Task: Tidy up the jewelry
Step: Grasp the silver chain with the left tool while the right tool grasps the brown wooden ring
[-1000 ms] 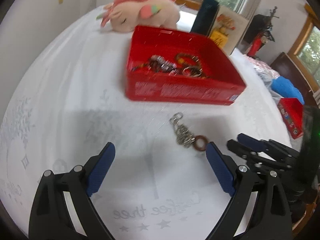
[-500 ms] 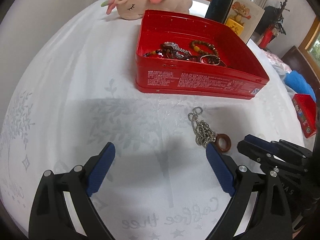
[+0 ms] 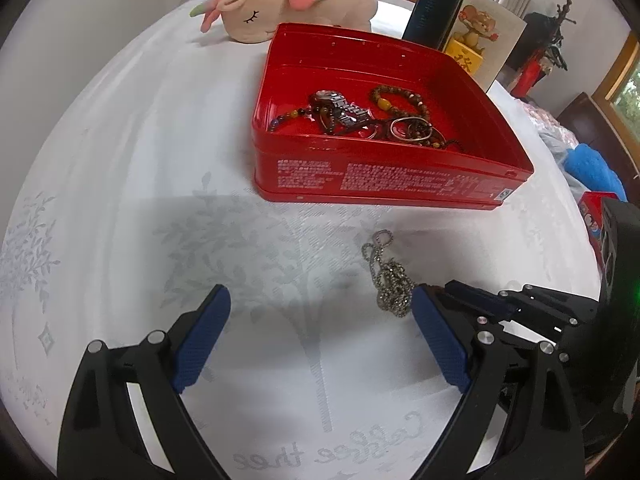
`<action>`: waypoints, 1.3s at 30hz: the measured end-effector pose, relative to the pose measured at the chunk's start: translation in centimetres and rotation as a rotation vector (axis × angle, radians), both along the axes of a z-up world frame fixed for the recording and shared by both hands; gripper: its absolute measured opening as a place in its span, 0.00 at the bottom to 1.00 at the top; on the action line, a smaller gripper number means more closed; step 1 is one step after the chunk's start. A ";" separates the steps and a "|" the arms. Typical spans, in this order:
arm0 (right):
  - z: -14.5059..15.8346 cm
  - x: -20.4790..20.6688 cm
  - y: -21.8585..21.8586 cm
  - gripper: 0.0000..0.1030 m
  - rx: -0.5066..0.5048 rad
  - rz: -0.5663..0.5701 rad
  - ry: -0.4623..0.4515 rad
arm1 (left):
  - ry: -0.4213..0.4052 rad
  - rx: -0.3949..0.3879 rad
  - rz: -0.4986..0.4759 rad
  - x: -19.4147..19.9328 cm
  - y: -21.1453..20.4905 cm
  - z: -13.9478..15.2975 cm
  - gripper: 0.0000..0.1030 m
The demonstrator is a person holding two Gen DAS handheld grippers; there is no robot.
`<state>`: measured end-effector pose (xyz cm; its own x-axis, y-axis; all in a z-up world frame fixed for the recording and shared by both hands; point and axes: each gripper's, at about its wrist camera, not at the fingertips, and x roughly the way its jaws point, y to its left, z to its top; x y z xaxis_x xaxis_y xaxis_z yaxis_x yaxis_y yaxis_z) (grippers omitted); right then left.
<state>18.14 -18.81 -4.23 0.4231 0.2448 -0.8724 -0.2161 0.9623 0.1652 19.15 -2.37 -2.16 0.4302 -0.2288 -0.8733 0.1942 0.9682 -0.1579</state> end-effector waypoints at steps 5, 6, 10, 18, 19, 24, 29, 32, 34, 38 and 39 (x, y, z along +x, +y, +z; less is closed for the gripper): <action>0.4 -1.0 -1.8 0.08 0.007 -0.040 -0.031 | 0.007 -0.013 -0.017 0.1 -0.6 0.0 0.87; 0.6 -1.2 -2.4 0.08 0.014 -0.053 -0.035 | 0.010 -0.017 -0.021 0.1 -0.8 0.0 0.87; 1.2 -2.1 -5.1 0.08 0.030 -0.118 -0.059 | 0.030 -0.036 -0.051 0.2 -2.4 -0.2 0.85; 1.3 -2.5 -8.0 0.08 0.046 -0.157 -0.068 | 0.099 -0.039 -0.123 0.6 -6.2 -1.7 0.63; 1.2 -2.5 -8.1 0.08 0.051 -0.154 -0.068 | 0.107 -0.039 -0.127 0.6 -6.4 -1.9 0.55; 1.1 -2.6 -8.2 0.08 0.065 -0.147 -0.071 | 0.131 -0.039 -0.133 0.9 -7.1 -2.7 0.32; 0.8 -2.6 -8.4 0.08 0.075 -0.147 -0.071 | 0.133 -0.031 -0.122 1.5 -7.2 -3.1 0.19; 0.7 -2.7 -8.6 0.08 0.080 -0.149 -0.067 | 0.137 -0.037 -0.119 1.7 -7.0 -3.1 0.18; 0.6 -2.6 -8.5 0.08 0.081 -0.148 -0.065 | 0.140 -0.036 -0.123 1.7 -6.9 -3.1 0.19; 0.4 -2.4 -8.5 0.08 0.084 -0.146 -0.060 | 0.135 -0.042 -0.133 1.4 -6.8 -2.7 0.47; 0.4 -2.3 -8.6 0.08 0.084 -0.146 -0.059 | 0.123 -0.018 -0.125 1.5 -6.9 -2.7 0.51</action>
